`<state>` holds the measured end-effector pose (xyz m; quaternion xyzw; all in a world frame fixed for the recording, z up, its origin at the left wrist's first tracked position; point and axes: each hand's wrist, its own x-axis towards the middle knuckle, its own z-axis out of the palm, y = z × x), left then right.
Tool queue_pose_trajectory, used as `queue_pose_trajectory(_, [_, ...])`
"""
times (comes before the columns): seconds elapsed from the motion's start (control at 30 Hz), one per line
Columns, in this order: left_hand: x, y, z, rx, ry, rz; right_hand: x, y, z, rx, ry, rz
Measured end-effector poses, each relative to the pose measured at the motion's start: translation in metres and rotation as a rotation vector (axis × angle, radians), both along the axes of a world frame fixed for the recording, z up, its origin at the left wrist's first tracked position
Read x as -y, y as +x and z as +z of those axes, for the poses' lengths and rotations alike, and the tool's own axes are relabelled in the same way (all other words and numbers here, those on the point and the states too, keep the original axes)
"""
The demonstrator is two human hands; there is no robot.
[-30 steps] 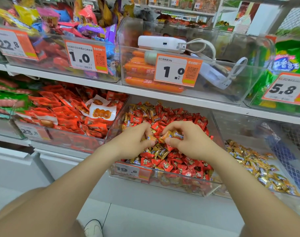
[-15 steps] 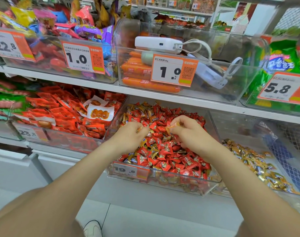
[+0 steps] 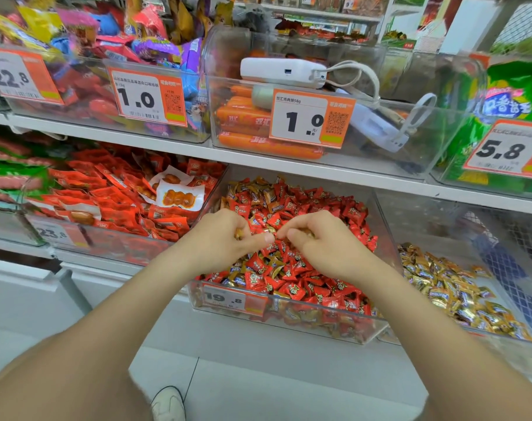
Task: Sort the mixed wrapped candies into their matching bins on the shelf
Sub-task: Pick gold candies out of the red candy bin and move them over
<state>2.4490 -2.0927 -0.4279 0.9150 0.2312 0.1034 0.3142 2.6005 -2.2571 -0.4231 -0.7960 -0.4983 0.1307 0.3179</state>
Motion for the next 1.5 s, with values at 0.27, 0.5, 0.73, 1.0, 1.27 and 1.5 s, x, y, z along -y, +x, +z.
queue_pose_trajectory(0.27, [-0.003,-0.011,-0.005,-0.304,0.302,-0.182,-0.009,-0.013,-0.003,0.407,-0.343,0.051])
queue_pose_trajectory(0.5, [-0.006,-0.008,-0.002,-0.443,0.253,-0.31,-0.022,-0.015,-0.005,0.46,-0.472,0.04])
queue_pose_trajectory(0.73, [-0.017,0.005,-0.011,-0.444,0.26,-0.355,-0.029,-0.015,-0.01,0.449,-0.479,-0.035])
queue_pose_trajectory(1.0, [-0.006,0.015,-0.021,-0.36,0.3,-0.321,-0.032,-0.015,-0.016,0.532,-0.437,-0.034])
queue_pose_trajectory(1.27, [0.001,0.011,-0.018,-0.313,0.253,-0.284,-0.004,0.009,-0.008,0.412,-0.262,-0.043])
queue_pose_trajectory(1.5, [-0.003,0.009,-0.009,-0.12,0.067,-0.122,0.02,0.017,0.006,0.116,-0.178,-0.02])
